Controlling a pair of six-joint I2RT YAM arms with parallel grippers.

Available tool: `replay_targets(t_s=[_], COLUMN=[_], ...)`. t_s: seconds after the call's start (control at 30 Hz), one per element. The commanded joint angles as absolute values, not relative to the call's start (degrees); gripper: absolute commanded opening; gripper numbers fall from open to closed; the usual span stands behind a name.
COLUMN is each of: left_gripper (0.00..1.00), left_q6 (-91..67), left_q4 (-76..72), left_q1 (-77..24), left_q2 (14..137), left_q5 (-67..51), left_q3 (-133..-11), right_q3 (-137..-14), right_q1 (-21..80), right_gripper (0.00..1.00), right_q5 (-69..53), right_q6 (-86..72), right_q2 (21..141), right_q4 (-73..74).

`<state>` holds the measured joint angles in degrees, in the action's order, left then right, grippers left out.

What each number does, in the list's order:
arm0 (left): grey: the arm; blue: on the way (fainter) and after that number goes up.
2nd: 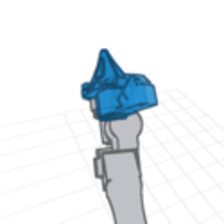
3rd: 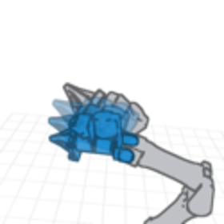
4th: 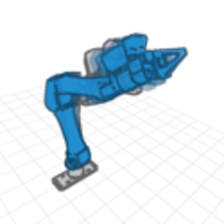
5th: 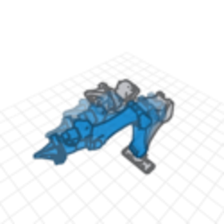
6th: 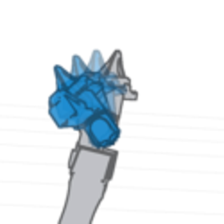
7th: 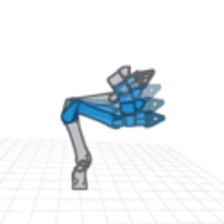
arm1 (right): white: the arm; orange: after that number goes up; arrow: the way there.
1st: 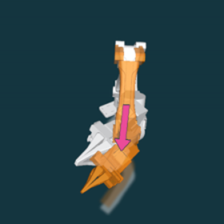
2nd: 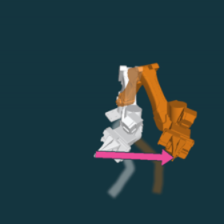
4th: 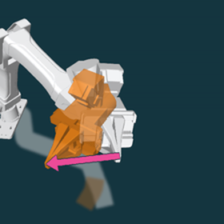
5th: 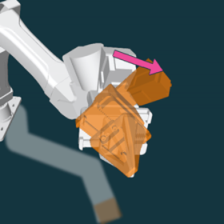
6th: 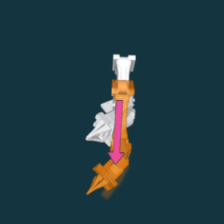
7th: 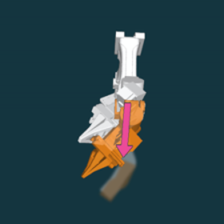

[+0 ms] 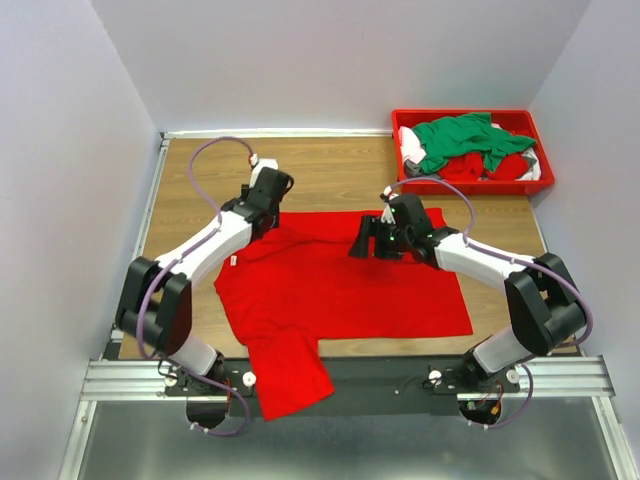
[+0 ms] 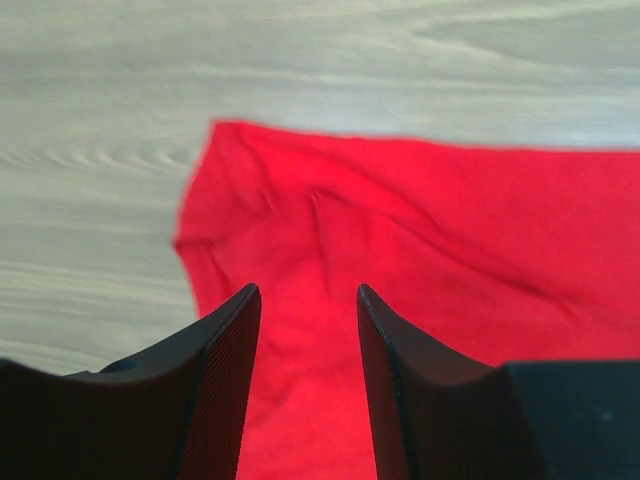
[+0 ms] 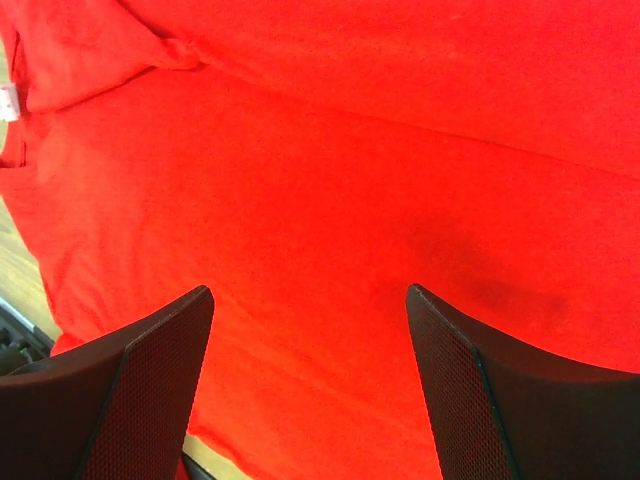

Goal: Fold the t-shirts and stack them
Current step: Fold the tshirt

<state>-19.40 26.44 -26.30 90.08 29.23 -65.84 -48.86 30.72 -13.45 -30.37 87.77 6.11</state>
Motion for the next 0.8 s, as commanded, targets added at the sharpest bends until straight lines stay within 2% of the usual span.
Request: replay_targets(t_s=[0.0, 0.2, 0.5, 0.77], left_gripper=[0.48, 0.45, 0.40, 0.41], left_q6=[-28.55, -28.74, -27.77, -27.95], left_q4=[17.87, 12.57, 11.60, 12.13], left_q1=[-22.69, -18.20, -14.50, -14.24], left_q2=[86.49, 88.67, 95.36, 95.80], left_q5=[14.72, 5.02, 3.16, 4.74], left_q3=[-56.45, -53.78, -56.60, -55.90], right_q3=[-49.66, -48.34, -47.72, -47.99], right_q1=[31.46, 31.46, 31.46, 31.46], right_gripper=[0.84, 0.85, 0.85, 0.84], right_q5=[-15.12, -14.59, -13.54, -13.45], right_q6=[-29.62, -29.53, -29.00, -28.92], right_q2=[87.45, 85.78, 85.17, 86.75], right_q4=[7.03, 7.21, 7.47, 7.65])
